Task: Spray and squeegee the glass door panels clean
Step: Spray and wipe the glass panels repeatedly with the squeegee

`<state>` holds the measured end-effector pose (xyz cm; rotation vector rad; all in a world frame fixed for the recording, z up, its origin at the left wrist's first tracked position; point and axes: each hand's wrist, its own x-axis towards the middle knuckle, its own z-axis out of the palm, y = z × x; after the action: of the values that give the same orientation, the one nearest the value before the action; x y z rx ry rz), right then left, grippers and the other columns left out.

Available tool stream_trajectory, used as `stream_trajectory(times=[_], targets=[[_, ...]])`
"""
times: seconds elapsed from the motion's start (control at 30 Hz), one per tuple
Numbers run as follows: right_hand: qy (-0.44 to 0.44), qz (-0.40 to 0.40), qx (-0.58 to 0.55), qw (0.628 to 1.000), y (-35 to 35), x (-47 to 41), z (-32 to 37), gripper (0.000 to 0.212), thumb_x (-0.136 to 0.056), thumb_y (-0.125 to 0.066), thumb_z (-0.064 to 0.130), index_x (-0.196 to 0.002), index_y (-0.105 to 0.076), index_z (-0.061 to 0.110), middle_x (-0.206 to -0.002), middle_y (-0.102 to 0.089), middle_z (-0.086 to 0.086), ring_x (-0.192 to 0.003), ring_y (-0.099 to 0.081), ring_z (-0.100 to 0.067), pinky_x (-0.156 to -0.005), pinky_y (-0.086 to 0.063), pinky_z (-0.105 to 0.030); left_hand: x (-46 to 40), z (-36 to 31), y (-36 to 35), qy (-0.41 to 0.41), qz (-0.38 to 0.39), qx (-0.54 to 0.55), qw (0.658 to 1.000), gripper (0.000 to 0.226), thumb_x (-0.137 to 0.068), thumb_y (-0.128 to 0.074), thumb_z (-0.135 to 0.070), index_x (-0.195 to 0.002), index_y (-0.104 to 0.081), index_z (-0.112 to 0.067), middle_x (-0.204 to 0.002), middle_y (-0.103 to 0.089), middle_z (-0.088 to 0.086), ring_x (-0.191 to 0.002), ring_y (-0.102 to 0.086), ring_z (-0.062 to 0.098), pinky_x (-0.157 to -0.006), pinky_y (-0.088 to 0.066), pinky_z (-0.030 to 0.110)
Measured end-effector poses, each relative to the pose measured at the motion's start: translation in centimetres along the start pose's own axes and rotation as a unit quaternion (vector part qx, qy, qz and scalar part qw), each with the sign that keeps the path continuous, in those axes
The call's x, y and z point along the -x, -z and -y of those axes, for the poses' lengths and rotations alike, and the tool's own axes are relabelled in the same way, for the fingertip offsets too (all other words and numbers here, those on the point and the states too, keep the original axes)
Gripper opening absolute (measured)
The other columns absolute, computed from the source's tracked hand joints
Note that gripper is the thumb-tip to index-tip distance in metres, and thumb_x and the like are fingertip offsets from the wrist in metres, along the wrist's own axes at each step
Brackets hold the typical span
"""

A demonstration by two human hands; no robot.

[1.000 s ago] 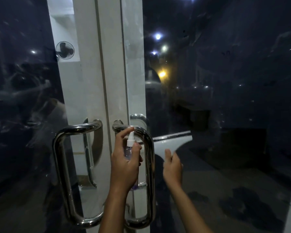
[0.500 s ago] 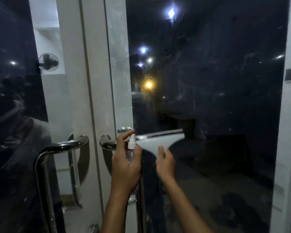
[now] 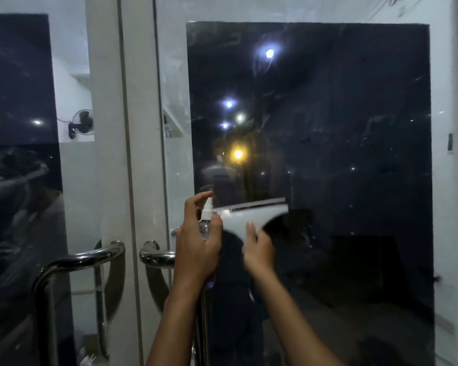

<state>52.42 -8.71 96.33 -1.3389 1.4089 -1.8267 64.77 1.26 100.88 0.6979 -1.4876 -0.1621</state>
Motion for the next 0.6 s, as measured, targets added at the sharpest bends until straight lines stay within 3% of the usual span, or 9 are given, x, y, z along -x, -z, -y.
stream_trajectory(times=[0.1,0.2,0.3,0.47,0.53,0.6], targets=[[-0.007,0.022,-0.011,1.0,0.3,0.7,-1.1,0.056,-0.096,-0.037,0.063,-0.107,-0.066,0.017,-0.102,-0.07,-0.012,-0.096,-0.068,-0.033,-0.084,-0.057,-0.046,-0.4,0.1,-0.5,-0.004,-0.005,-0.019,1.0,0.039,-0.101,-0.054,-0.019,-0.128,-0.044,-0.045,-0.111,-0.068,0.004,-0.06,-0.059,0.021,-0.053,-0.052,0.032],[0.015,-0.007,-0.027,0.999,0.5,-4.0,5.9,0.052,-0.102,-0.039,0.051,-0.115,-0.066,0.008,-0.11,-0.07,-0.014,-0.102,-0.065,-0.033,-0.09,-0.053,-0.041,-1.0,0.0,-1.3,-0.012,0.003,-0.017,1.0,0.036,-0.101,-0.053,-0.015,-0.127,-0.045,-0.04,-0.083,-0.063,-0.003,-0.055,-0.058,0.007,-0.05,-0.045,0.019],[0.06,-0.01,-0.027,0.998,1.6,-7.7,10.2,0.059,-0.1,-0.037,0.056,-0.121,-0.06,0.006,-0.106,-0.069,-0.015,-0.099,-0.064,-0.032,-0.093,-0.052,-0.047,-1.6,-0.3,-2.0,-0.014,0.005,-0.023,1.0,0.037,-0.102,-0.053,-0.018,-0.126,-0.043,-0.044,-0.095,-0.065,0.003,-0.069,-0.062,0.007,-0.06,-0.048,0.018],[0.082,0.054,0.14,0.985,5.8,-3.7,2.4,0.054,-0.102,-0.035,0.054,-0.118,-0.066,0.014,-0.113,-0.069,-0.01,-0.108,-0.062,-0.032,-0.082,-0.044,-0.031,-2.3,-1.0,-3.0,-0.026,0.015,-0.018,0.999,0.036,-0.101,-0.054,-0.019,-0.125,-0.043,-0.044,-0.088,-0.066,0.002,-0.063,-0.064,0.019,-0.049,-0.055,0.034],[0.097,0.057,0.225,0.968,7.4,-3.7,2.1,0.058,-0.1,-0.028,0.062,-0.116,-0.065,0.021,-0.113,-0.069,-0.008,-0.106,-0.062,-0.032,-0.084,-0.046,-0.036,-2.8,-1.2,-3.5,-0.038,0.015,-0.032,0.999,0.037,-0.1,-0.054,-0.019,-0.123,-0.043,-0.046,-0.083,-0.064,0.002,-0.062,-0.063,0.021,-0.053,-0.056,0.044],[0.146,0.054,0.327,0.932,7.8,-5.0,5.6,0.057,-0.1,-0.022,0.063,-0.112,-0.063,0.024,-0.113,-0.068,-0.008,-0.102,-0.062,-0.033,-0.081,-0.045,-0.04,-3.5,-1.4,-4.4,-0.047,0.015,-0.035,0.998,0.038,-0.099,-0.055,-0.017,-0.122,-0.044,-0.045,-0.077,-0.064,0.001,-0.059,-0.062,0.02,-0.053,-0.055,0.045]])
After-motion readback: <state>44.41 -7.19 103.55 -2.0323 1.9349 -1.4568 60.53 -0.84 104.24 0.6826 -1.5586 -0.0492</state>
